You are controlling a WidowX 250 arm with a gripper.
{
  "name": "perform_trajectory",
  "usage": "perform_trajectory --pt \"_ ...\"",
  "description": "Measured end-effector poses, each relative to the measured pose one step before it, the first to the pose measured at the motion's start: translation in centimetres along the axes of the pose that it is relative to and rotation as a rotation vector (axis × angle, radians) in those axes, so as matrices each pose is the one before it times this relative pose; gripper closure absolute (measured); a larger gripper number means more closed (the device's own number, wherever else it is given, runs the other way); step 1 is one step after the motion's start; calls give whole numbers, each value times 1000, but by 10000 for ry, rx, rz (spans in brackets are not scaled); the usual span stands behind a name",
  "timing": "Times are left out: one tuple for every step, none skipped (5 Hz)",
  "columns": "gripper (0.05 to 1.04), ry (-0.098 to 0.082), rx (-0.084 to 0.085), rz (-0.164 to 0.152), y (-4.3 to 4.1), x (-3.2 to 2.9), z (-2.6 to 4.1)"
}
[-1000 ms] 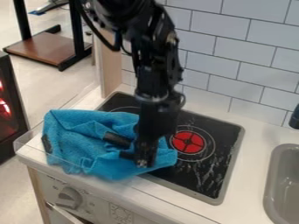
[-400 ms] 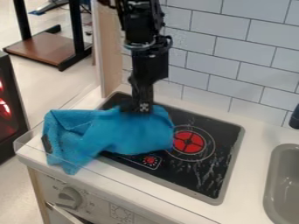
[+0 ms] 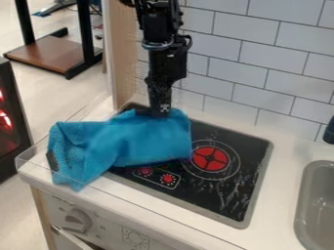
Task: Fold the cloth from the bottom right to the upper right
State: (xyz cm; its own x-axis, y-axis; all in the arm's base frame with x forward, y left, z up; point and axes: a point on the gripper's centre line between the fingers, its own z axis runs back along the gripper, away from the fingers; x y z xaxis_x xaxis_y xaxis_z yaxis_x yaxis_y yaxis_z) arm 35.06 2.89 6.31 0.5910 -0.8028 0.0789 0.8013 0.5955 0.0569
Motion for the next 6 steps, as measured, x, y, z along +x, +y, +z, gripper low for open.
perform_trajectory --pt "1028 80 271 506 2156 -319 -436" --pt "1029 138 219 569 1685 -525 -947" --pt "1029 111 57 227 903 -42 -1231" --pt "1029 149 -46 254 479 -253 -1561" --pt "1029 66 176 397 884 -871 -899" --pt "1002 15 246 134 468 -88 -647"
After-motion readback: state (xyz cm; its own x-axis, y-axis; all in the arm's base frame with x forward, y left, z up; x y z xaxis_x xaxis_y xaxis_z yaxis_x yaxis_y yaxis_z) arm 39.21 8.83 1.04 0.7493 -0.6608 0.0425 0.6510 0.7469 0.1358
